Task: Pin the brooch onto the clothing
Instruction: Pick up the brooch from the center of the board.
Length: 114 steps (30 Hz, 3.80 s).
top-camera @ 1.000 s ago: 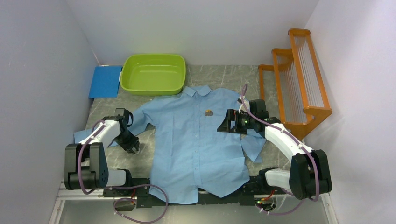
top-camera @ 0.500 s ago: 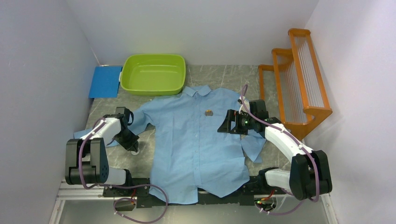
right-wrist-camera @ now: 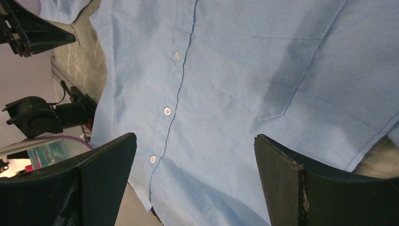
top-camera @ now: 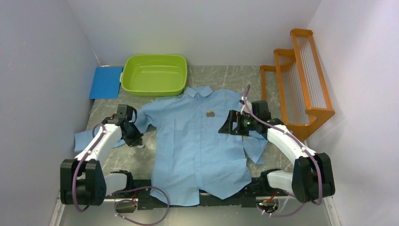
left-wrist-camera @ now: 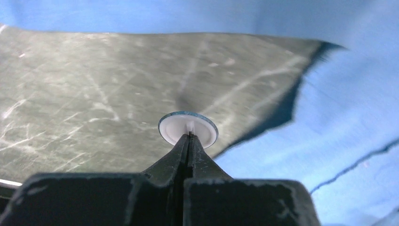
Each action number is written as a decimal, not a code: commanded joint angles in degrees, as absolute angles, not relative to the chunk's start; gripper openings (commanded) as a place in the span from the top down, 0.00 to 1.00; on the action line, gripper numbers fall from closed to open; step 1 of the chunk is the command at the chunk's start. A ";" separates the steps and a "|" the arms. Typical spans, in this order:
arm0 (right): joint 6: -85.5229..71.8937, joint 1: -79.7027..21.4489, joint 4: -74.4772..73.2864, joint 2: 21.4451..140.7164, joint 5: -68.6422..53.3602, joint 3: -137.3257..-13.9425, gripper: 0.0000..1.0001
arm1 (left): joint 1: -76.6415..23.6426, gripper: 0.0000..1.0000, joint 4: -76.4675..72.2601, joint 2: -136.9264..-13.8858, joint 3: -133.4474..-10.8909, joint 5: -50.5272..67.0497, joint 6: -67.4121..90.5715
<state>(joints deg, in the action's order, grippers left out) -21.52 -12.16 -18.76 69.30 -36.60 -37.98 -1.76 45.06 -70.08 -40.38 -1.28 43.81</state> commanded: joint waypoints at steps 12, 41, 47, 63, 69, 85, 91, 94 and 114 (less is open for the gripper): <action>-29.04 -14.94 -9.07 67.46 -44.18 -38.67 0.03 | -28.90 0.97 32.66 -72.21 -54.25 3.29 39.99; -36.77 -25.84 4.94 72.92 -41.62 -35.04 0.75 | -53.42 0.97 25.27 -88.72 -67.74 2.03 40.71; -34.87 -25.83 3.05 72.32 -40.61 -35.62 0.96 | -53.40 0.97 22.18 -87.03 -65.42 3.41 41.19; -32.10 -25.78 0.60 69.58 -38.08 -36.72 1.00 | -52.37 0.30 21.17 -80.95 -60.80 0.09 43.33; -29.53 -25.75 0.18 69.05 -38.54 -38.36 1.00 | -46.42 0.27 19.84 -77.43 -57.89 5.79 43.29; -29.61 -25.86 4.25 64.89 -46.41 -39.69 1.00 | -26.96 0.31 -7.23 -61.67 -35.18 35.29 53.17; -31.76 -25.93 9.79 64.11 -50.48 -39.11 1.00 | -26.30 0.35 -12.76 -59.39 -32.86 39.98 53.95; -33.40 -26.46 14.05 64.61 -53.52 -38.56 1.00 | -26.35 0.36 -18.10 -60.37 -32.35 44.03 54.86; -36.95 -29.62 22.60 68.04 -58.10 -38.63 1.00 | -29.71 0.84 -31.60 -67.66 -33.86 56.26 56.54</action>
<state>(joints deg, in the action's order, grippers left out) -36.32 -29.30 17.63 67.94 -57.65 -37.01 -29.23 -28.01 -67.70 -32.53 53.23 56.77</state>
